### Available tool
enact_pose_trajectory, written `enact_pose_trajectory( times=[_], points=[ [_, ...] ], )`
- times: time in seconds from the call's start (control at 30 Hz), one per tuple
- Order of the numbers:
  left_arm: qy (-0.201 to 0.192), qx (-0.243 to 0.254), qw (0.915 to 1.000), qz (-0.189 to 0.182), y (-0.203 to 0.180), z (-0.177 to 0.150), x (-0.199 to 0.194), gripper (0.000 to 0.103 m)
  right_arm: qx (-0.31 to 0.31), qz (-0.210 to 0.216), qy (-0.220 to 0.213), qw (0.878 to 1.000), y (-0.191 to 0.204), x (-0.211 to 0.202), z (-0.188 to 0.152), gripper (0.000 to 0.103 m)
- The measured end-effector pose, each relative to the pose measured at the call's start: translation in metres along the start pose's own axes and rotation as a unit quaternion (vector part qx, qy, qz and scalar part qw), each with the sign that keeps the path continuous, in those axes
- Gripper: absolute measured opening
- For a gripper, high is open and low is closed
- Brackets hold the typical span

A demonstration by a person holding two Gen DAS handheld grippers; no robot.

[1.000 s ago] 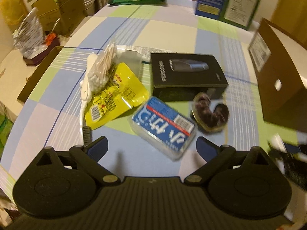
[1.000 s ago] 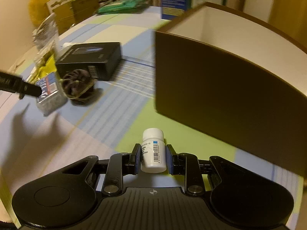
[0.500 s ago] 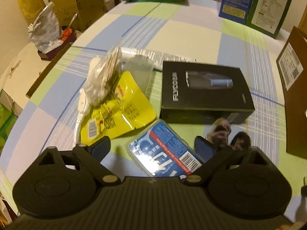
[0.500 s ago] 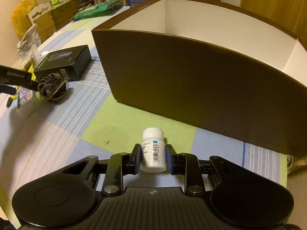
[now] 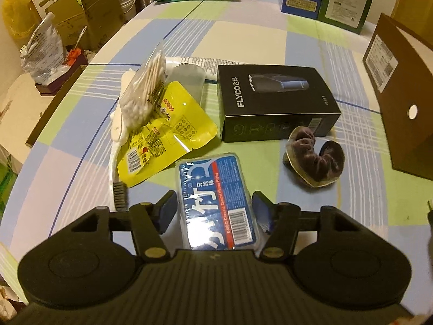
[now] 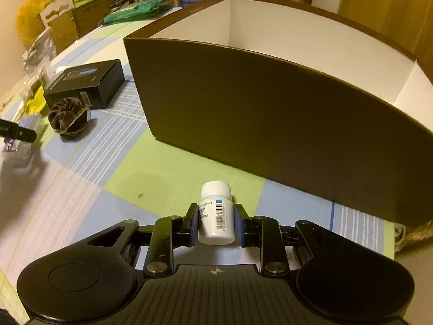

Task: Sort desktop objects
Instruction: 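Carry the pill bottle and toothpick box with both tools into the cardboard box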

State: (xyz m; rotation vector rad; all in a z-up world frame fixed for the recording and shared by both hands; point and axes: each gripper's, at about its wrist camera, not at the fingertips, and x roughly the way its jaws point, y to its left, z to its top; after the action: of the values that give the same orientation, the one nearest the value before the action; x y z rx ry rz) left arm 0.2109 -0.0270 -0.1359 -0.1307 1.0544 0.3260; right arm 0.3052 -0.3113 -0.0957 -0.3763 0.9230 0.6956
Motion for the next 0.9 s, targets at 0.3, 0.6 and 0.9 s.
enact_pose_trajectory(
  times=[0.3, 0.6, 0.9],
  points=[
    [0.003, 0.044, 0.9990, 0.007, -0.013, -0.014, 0.003, 0.054, -0.027, -0.002, 0.001, 1.000, 0.008, -0.006, -0.008, 0.024],
    [0.032, 0.086, 0.9942, -0.056, -0.033, -0.046, -0.029, 0.053, 0.023, 0.044, 0.050, 0.998, -0.005, -0.025, -0.020, 0.024],
    [-0.039, 0.140, 0.9797, -0.138, -0.085, -0.025, -0.092, 0.053, 0.060, 0.072, 0.006, 0.996, -0.043, -0.076, -0.004, 0.024]
  ],
)
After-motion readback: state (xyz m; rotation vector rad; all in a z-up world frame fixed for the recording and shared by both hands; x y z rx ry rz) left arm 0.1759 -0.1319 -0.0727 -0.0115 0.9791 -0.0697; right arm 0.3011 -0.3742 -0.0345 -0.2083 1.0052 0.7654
